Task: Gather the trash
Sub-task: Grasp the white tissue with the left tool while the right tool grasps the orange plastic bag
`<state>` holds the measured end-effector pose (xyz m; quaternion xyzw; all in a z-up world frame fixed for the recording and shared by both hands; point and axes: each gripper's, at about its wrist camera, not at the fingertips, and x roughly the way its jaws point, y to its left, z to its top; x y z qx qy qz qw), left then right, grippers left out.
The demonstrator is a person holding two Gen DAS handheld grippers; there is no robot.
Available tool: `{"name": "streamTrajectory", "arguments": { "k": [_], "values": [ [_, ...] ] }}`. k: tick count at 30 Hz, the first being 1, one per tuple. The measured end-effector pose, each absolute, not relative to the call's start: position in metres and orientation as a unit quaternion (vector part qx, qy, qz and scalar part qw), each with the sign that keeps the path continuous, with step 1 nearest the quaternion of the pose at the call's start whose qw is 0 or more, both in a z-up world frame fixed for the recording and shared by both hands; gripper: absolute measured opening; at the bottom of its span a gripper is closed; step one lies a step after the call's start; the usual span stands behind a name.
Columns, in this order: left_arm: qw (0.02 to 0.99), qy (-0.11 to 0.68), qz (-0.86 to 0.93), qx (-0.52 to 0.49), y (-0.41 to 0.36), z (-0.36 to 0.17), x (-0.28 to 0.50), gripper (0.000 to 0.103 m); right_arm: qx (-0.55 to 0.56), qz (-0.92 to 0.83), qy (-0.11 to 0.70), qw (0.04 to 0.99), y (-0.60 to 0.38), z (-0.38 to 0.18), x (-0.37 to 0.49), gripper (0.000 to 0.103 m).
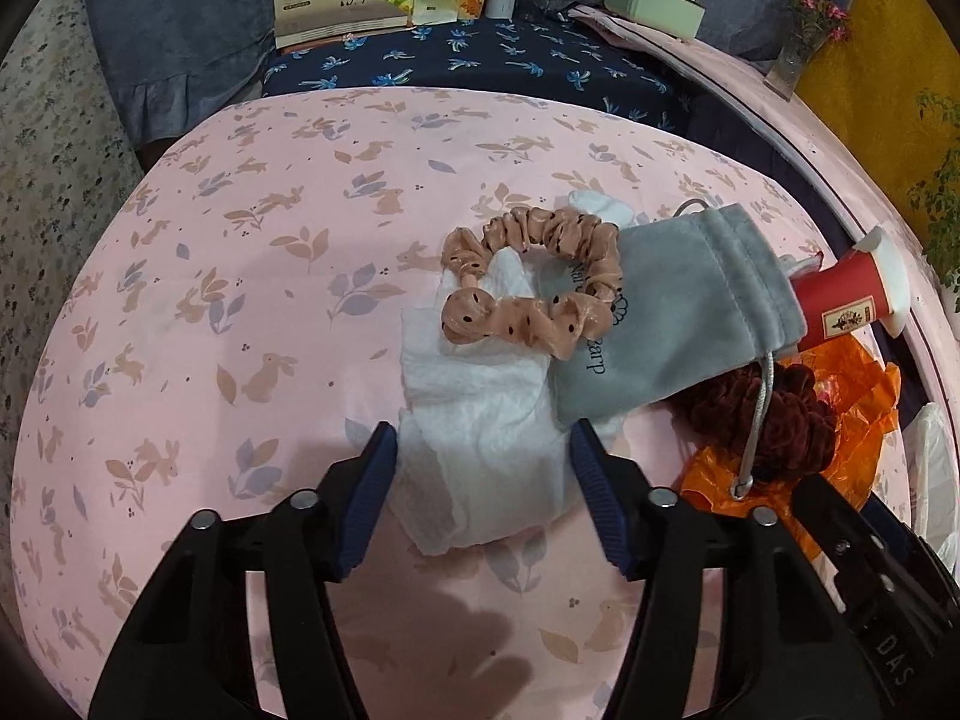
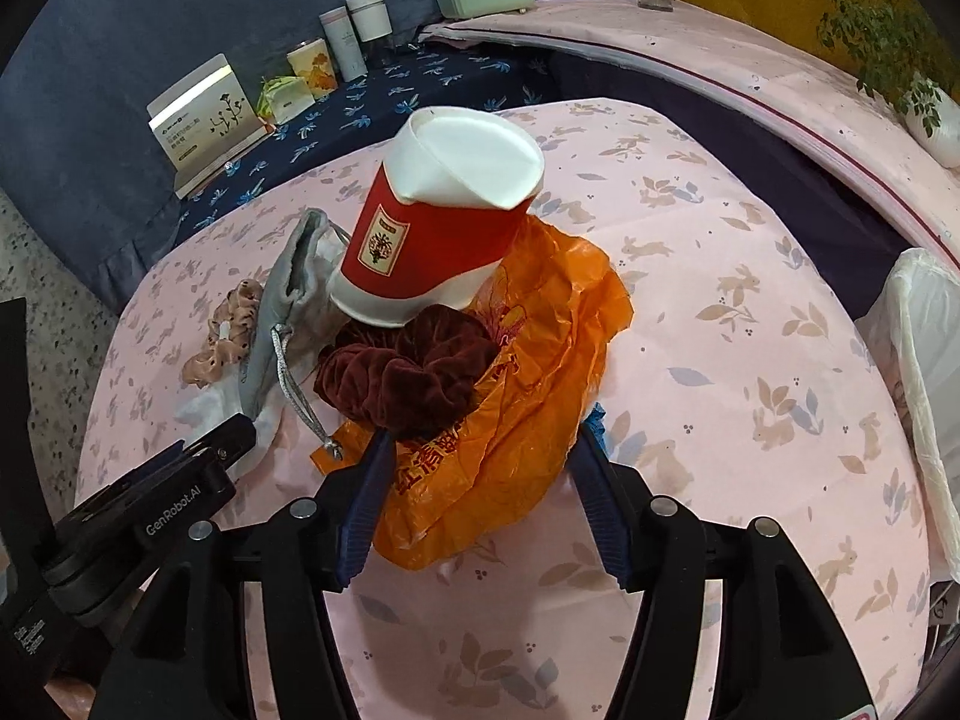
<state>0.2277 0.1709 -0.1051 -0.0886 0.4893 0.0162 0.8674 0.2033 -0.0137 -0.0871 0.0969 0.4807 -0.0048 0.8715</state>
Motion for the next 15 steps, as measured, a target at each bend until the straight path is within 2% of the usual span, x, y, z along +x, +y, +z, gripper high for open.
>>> {"name": "streamTrajectory", "arguments": {
  "k": [1, 2, 4, 5, 7, 13, 15],
  "values": [
    [0.867, 0.490, 0.010, -0.086, 0.169, -0.105, 0.226, 0.040, 0.101, -0.005, 0.483, 0.870, -0.015, -0.090, 0.203, 0.058],
    [0.867, 0.491, 0.006, -0.083, 0.168, -0.106, 0.226, 0.037, 0.105, -0.005, 0.486, 0.867, -0.016, -0.092, 0.203, 0.058],
    [0.869, 0.489, -0.003, -0.080, 0.164, -0.105, 0.222, 0.025, 0.114, 0.000, 0.490, 0.864, -0.018, -0.095, 0.200, 0.058],
    [0.869, 0.489, -0.007, -0.080, 0.163, -0.104, 0.220, 0.024, 0.115, 0.000, 0.492, 0.863, -0.017, -0.096, 0.199, 0.058],
    [0.869, 0.488, -0.015, -0.081, 0.158, -0.103, 0.216, 0.015, 0.116, 0.007, 0.496, 0.861, -0.016, -0.099, 0.198, 0.057],
    [0.869, 0.488, -0.029, -0.080, 0.147, -0.099, 0.202, 0.013, 0.113, 0.027, 0.492, 0.863, -0.013, -0.096, 0.192, 0.026],
    [0.869, 0.487, -0.033, -0.082, 0.144, -0.096, 0.195, 0.012, 0.114, 0.030, 0.490, 0.864, -0.015, -0.093, 0.188, 0.021]
  ]
}}
